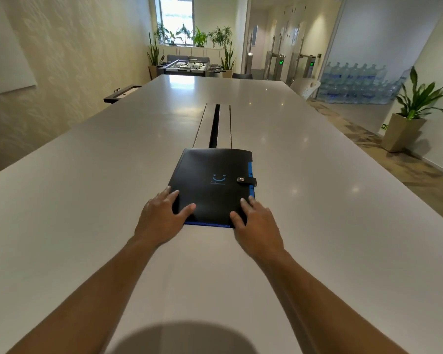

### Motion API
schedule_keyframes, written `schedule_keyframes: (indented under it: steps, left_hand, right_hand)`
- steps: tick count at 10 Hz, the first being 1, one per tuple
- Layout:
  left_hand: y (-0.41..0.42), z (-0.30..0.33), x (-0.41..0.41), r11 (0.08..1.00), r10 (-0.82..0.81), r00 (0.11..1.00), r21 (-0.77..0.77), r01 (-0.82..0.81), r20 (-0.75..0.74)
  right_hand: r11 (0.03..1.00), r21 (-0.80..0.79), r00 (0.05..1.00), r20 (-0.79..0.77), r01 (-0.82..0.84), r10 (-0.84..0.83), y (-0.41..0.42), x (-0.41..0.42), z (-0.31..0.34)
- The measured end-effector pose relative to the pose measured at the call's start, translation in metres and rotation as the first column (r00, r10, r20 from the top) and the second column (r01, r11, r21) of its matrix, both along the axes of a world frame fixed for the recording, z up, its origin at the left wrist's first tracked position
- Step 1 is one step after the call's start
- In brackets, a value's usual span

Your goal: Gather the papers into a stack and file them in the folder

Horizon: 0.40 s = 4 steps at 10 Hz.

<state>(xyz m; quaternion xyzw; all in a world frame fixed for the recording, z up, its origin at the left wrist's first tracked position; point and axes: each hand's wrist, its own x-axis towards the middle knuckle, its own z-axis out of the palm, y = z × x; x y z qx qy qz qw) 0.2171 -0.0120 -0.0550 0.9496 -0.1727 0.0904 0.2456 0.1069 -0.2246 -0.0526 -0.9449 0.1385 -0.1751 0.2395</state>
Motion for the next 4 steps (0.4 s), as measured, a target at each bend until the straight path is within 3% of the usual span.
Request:
schedule_keyframes:
  steps: [1,2,3,4]
  left_hand:
    - [-0.001,-0.005,0.003,0.988,-0.003,1.0,0.151,0.001,0.012]
    - [-0.003,-0.003,0.007,0.978,0.009,1.0,0.209,-0.006,-0.012]
    - [-0.005,0.005,-0.001,0.978,0.027,0.999,0.207,-0.018,-0.041]
    - [-0.001,0.015,-0.02,0.993,0.071,0.997,0.092,-0.073,0.031]
  right_hand:
    - [0.986,-0.157,0.994,-0.103,-0.05,0.034,0.001,0.001,-0.001]
    - [0.989,-0.136,0.987,-0.16,-0.053,0.03,0.002,0.001,0.001]
    - [0.999,-0.017,0.996,-0.083,-0.036,0.034,0.004,-0.008,0.007]
    - [0.994,0.104,0.999,0.042,0.012,-0.017,0.0,-0.027,0.017]
